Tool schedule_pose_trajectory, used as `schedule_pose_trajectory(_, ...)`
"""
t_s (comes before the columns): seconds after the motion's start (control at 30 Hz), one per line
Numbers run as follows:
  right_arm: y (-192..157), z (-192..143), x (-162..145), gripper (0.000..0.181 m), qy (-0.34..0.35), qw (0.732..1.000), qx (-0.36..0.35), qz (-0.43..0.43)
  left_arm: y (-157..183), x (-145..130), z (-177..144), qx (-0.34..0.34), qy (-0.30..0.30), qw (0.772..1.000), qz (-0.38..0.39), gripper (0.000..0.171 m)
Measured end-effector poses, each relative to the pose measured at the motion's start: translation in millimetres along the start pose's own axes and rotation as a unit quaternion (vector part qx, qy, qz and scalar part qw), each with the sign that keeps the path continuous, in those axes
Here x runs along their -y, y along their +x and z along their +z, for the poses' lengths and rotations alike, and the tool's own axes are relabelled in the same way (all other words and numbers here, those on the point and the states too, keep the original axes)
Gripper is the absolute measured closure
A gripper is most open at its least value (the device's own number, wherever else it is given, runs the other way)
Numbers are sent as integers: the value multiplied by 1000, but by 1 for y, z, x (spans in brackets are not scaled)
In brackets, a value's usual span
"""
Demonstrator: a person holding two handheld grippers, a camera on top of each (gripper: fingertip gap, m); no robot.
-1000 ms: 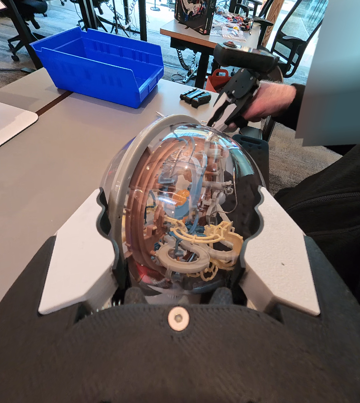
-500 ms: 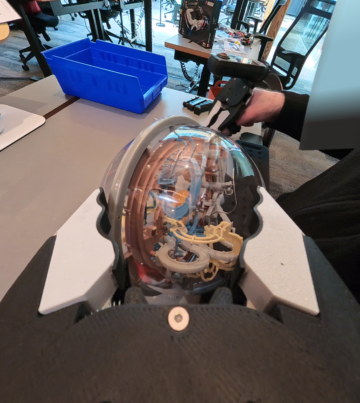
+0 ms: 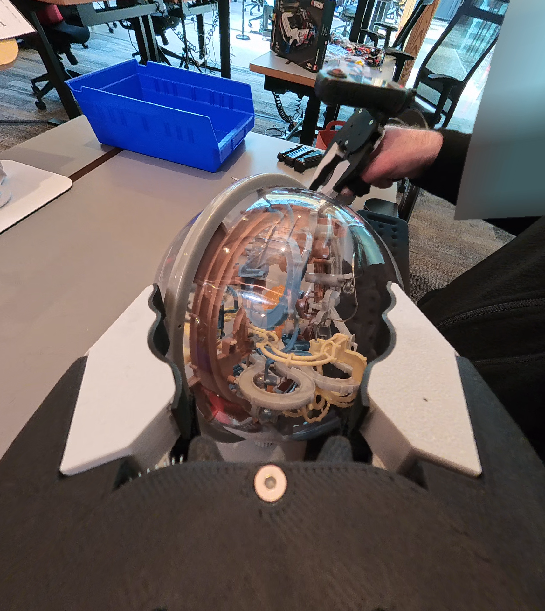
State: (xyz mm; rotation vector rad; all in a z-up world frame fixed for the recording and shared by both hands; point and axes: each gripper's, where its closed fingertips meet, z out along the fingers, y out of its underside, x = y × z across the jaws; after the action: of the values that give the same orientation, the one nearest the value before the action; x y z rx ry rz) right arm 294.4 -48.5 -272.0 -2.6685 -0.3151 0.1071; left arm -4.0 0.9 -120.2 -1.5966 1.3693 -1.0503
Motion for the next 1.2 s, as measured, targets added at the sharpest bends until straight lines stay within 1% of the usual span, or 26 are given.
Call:
schedule_pose_trajectory(0.1, 5, 11, -8, 140, -13, 1000, -5, 23, 0, 0, 0, 0, 1, 1000, -2, 46)
schedule_pose_trajectory(0.13, 5, 14, -8, 139, -14, 999, -2, 29, 0, 0, 0, 1, 2, 1000, -2, 46)
schedule_pose_trajectory(0.17, 6, 17, -7, 140, -11, 999, -6, 30, 0, 0, 0, 1, 4, 1000, -2, 46)
schedule_pose_trajectory(0.3, 11, 20, -1, 156, -5, 1000, -17, 21, 0, 0, -1, 0, 8, 1000, -4, 46)
schedule_pose_trajectory(0.4, 11, 21, 3, 159, 13, 1000, -24, 1, -1, 1, -2, -3, 10, 1000, -7, 47)
schedule_pose_trajectory(0.57, 6, 18, 6, 160, 46, 998, -16, -26, -3, 3, -5, 0, 13, 1000, -9, 48)
schedule_pose_trajectory(0.77, 8, 4, 9, 160, 79, 995, -27, -58, -11, 9, -11, 20, 1, 1000, 2, 49)
schedule_pose_trajectory(0.87, 4, -3, 11, 160, 96, 993, -17, -70, -14, 16, -17, 31, -1, 999, 12, 50)
schedule_pose_trajectory(0.97, 0, -8, 13, 160, 111, 992, 10, -56, -17, 31, -22, 47, -2, 998, 39, 51)
schedule_pose_trajectory(1.07, -6, -13, 17, 160, 139, 988, 59, -26, -15, 54, -17, 65, -13, 993, 97, 58)
schedule_pose_trajectory(1.13, -11, -17, 18, 160, 156, 983, 100, 2, -11, 70, -6, 73, -34, 985, 154, 62)
schedule_pose_trajectory(1.2, -15, -20, 17, 160, 167, 977, 133, 25, -4, 84, 15, 72, -67, 971, 218, 63)
